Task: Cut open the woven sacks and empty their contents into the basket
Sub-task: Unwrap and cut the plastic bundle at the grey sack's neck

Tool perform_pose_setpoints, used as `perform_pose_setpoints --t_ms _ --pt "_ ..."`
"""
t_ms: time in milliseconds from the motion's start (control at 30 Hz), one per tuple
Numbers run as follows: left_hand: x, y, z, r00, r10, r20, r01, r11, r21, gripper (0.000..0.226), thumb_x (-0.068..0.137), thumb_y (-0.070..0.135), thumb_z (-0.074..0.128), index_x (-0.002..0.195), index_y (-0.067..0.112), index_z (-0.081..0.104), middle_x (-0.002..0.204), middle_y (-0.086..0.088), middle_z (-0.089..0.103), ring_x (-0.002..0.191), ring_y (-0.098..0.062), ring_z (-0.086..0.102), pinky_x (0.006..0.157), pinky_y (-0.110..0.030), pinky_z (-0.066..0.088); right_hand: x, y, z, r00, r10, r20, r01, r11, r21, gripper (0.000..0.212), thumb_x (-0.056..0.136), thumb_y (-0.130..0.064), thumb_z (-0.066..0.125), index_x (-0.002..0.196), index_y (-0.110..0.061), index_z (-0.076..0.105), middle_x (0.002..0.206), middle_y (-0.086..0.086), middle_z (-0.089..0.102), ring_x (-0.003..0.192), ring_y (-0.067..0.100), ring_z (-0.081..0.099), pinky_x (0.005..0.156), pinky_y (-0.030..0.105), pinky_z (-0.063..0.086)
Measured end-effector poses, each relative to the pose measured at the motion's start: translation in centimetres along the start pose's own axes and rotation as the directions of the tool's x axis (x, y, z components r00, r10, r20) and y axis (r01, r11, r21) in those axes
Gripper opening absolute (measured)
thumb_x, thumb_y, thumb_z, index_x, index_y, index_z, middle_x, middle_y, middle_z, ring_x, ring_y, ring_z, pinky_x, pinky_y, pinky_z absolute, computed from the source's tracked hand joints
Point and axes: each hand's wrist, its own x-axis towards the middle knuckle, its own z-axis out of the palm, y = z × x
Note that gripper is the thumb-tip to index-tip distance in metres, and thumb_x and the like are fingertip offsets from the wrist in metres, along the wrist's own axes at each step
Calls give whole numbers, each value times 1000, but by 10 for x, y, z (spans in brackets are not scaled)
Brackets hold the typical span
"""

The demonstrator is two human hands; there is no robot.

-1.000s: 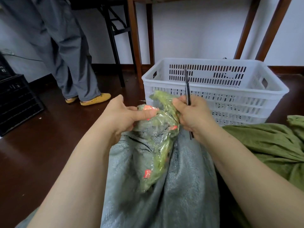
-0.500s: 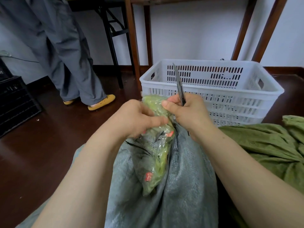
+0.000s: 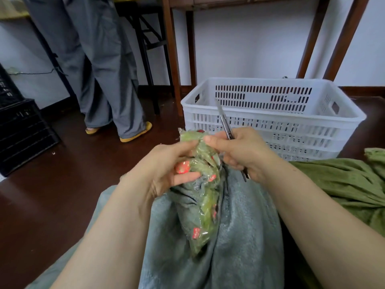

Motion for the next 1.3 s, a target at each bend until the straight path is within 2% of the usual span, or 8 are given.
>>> perform_pose_setpoints --t_ms 133,233,433,567,667,867,1067,1300 --pt "7 -2 1 982 93 -164 -87 995 40 22 91 22 62 88 0 66 76 -10 51 60 -14 50 46 -23 55 -4 -13 -15 998 60 23 -55 985 -165 34 97 -44 46 102 -12 55 89 6 58 47 9 40 37 18 26" --pt "10 -1 5 956 182 -232 -163 982 98 24 93 23 60 74 9 60 62 0 41 43 -4 41 45 -22 54 -9 -24 -29 996 6 85 31 904 -426 20 101 -24 43 93 -15 59 72 0 59 49 9 38 40 18 27" --pt "10 -1 13 926 283 -250 -227 946 232 22 94 27 58 83 8 57 58 -2 32 30 -2 45 54 -31 60 -26 -46 -34 984 -47 173 170 557 -813 27 97 -28 52 79 -20 70 52 -6 60 37 -4 47 52 22 32" --pt "11 3 14 912 302 -278 -215 928 305 28 93 30 59 71 14 62 53 1 36 29 -9 50 83 -53 55 -29 -49 -27 981 -120 151 187 391 -901 28 96 -32 50 92 -13 70 71 -1 64 67 17 60 72 30 51" --pt "11 6 14 900 338 -275 -224 901 372 26 92 33 60 72 17 65 36 8 43 32 -14 55 82 -50 56 -36 -53 -19 974 -178 137 187 307 -933 23 96 -35 49 97 -18 65 79 -2 62 80 25 61 82 42 53" --pt "12 9 15 894 360 -266 -236 884 404 28 92 33 60 68 20 64 37 9 48 35 -17 58 74 -43 55 -50 -62 -10 978 -169 125 167 259 -951 17 97 -31 49 104 -22 62 96 -3 63 90 25 59 84 42 51" --pt "12 8 13 897 362 -254 -237 878 416 26 92 33 61 71 18 64 35 11 48 34 -17 57 73 -40 54 -53 -59 -6 966 -226 124 158 140 -977 10 97 -19 49 87 -23 50 77 -4 51 77 24 52 69 32 44" --pt "18 4 13 842 508 -183 -293 715 635 35 93 27 56 65 9 65 38 3 51 34 -18 58 39 -13 34 -51 -58 16 984 -141 112 132 141 -981 32 89 -3 47 63 -16 34 62 1 40 53 17 37 55 29 38"
